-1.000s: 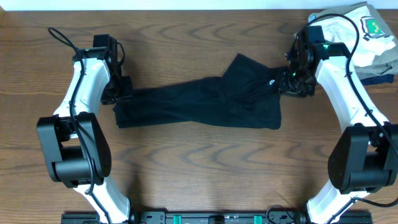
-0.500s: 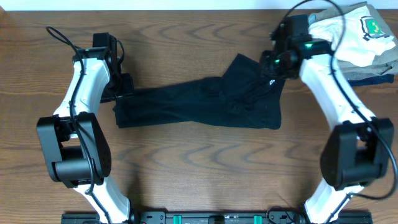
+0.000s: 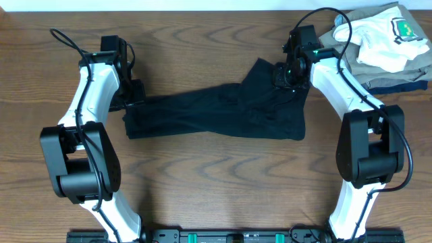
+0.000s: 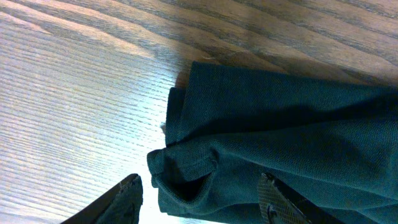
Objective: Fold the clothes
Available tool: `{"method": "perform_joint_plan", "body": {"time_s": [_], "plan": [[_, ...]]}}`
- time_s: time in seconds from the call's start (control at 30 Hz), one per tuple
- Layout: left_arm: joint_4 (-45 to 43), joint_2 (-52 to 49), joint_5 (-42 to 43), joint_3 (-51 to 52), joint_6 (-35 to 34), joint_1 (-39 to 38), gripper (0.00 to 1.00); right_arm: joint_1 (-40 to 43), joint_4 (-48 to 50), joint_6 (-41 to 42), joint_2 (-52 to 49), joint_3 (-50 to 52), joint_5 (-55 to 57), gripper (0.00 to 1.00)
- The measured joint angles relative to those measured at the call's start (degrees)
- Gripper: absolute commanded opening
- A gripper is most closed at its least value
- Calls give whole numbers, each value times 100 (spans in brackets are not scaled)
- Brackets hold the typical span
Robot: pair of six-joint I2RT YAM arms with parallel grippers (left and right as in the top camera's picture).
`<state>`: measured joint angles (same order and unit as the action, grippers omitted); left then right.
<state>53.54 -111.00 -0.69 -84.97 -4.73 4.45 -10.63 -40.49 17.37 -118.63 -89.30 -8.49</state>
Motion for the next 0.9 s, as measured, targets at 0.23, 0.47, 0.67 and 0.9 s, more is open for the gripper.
{"method": "perform_joint_plan", "body": {"time_s": [0.23,0.47,0.67,0.9], "plan": [[0,0,0,0,0,0,61,0,-162,0,-105,-2,22,34],[0,0,0,0,0,0,61,0,-208,-13,-289,-2,39,10],[2,0,0,0,0,0,61,13,-214,0,-289,-2,15,1],[4,0,2,0,0,0,61,214,-457,0,-223,-127,-162,1]]}}
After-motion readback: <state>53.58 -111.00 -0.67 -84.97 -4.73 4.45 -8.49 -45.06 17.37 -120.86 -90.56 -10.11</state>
